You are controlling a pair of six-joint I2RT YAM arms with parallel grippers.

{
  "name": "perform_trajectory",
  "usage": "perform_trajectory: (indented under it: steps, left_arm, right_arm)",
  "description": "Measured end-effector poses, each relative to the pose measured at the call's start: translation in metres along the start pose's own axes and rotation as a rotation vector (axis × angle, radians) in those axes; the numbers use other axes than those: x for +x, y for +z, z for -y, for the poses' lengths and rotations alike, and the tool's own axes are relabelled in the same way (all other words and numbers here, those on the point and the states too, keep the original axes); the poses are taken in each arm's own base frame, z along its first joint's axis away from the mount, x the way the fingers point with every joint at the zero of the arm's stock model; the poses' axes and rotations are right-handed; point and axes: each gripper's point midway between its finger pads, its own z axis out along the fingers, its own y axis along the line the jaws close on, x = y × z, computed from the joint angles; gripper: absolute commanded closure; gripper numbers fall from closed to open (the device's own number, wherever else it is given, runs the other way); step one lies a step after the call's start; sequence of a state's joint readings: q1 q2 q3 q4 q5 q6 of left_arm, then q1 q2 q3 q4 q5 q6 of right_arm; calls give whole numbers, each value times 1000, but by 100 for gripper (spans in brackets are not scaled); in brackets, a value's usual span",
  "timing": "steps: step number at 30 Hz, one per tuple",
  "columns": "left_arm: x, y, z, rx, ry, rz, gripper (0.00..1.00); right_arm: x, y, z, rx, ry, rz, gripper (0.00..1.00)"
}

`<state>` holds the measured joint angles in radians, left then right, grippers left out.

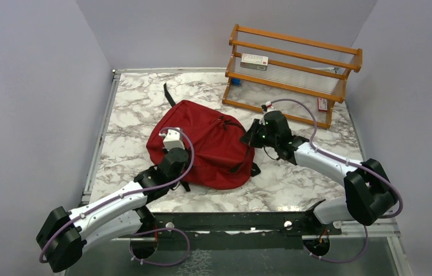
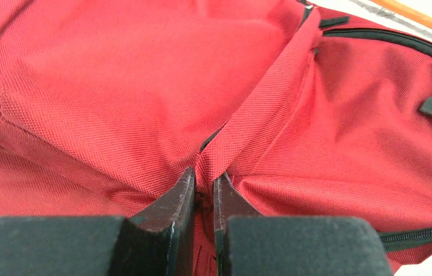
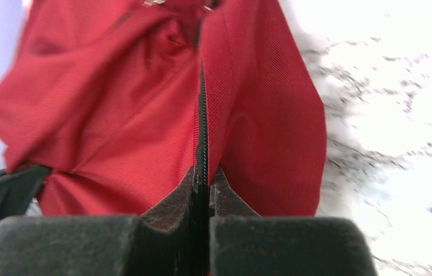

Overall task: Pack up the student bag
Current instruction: Adjust the student bag at the center of the board.

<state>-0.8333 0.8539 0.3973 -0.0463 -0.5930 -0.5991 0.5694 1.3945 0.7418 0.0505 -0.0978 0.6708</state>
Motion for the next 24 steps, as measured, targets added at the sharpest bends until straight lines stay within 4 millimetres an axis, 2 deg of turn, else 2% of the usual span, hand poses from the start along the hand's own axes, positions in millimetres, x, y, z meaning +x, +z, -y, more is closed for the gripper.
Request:
perform_trajectory:
  steps: [3, 7, 11, 16, 20, 24]
  left_arm:
    - [-19, -2, 10, 4, 32, 6, 100]
    - [-55, -6, 22, 4, 71, 34, 100]
    - [-107, -8, 25, -29, 106, 85, 100]
    - [-172, -5, 13, -81, 117, 148, 100]
    - [-211, 4, 3, -108, 140, 174, 100]
    - [-220, 16, -9, -131, 182, 163, 100]
  right_arm:
    - [-22, -4, -24, -63, -24, 31, 100]
    - [-64, -15, -65, -160, -75, 101, 99]
    - [-115, -34, -110, -251, -133, 205, 100]
    - [-173, -50, -160, -345, -197, 321, 100]
    - [-205, -45, -186, -394, -231, 385, 100]
    - [-215, -19, -192, -413, -254, 405, 100]
